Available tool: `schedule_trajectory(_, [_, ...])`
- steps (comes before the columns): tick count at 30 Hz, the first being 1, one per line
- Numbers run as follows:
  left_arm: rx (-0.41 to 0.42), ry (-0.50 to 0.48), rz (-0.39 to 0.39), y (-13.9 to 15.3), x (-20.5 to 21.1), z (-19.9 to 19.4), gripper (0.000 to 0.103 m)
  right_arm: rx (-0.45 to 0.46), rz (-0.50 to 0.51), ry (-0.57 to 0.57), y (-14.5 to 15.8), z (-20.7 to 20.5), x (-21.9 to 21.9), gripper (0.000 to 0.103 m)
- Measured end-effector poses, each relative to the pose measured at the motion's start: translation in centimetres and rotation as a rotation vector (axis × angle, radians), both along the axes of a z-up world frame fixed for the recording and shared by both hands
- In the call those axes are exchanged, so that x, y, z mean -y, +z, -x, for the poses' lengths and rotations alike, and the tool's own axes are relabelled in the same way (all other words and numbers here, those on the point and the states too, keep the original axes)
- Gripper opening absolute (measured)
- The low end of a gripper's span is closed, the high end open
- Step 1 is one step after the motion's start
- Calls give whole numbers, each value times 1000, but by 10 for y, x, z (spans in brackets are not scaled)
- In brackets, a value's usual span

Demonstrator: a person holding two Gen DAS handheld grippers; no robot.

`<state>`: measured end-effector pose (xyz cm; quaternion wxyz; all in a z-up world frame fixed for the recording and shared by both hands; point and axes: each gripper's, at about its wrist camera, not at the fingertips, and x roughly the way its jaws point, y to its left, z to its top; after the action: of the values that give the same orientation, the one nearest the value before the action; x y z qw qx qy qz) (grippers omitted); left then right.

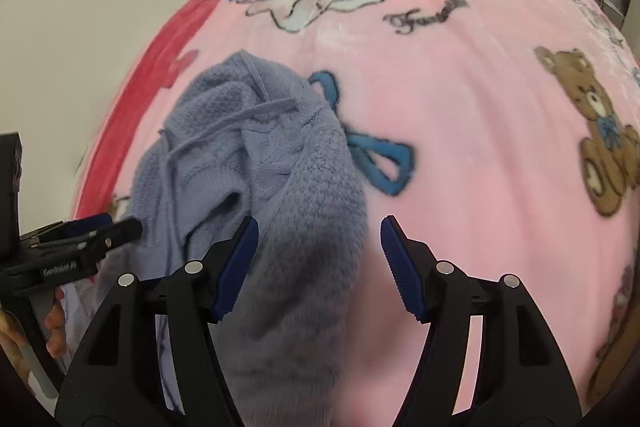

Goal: Fold large clothes

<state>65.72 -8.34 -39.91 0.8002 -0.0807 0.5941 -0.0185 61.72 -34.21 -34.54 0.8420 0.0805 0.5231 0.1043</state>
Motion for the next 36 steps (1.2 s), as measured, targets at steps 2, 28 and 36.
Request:
schedule_trajectory(2, [-27,64,52,-11,-4,-6,74,-33,-27,-33,-8,-8,2,49])
schedule_trajectory(28, [104,-40,479,84,-68,179,12,202,-448,116,115,263,42,5])
schedule_trajectory(36, [-7,39,443,23,-84,286,13,-12,-289,38,26,358,26,5])
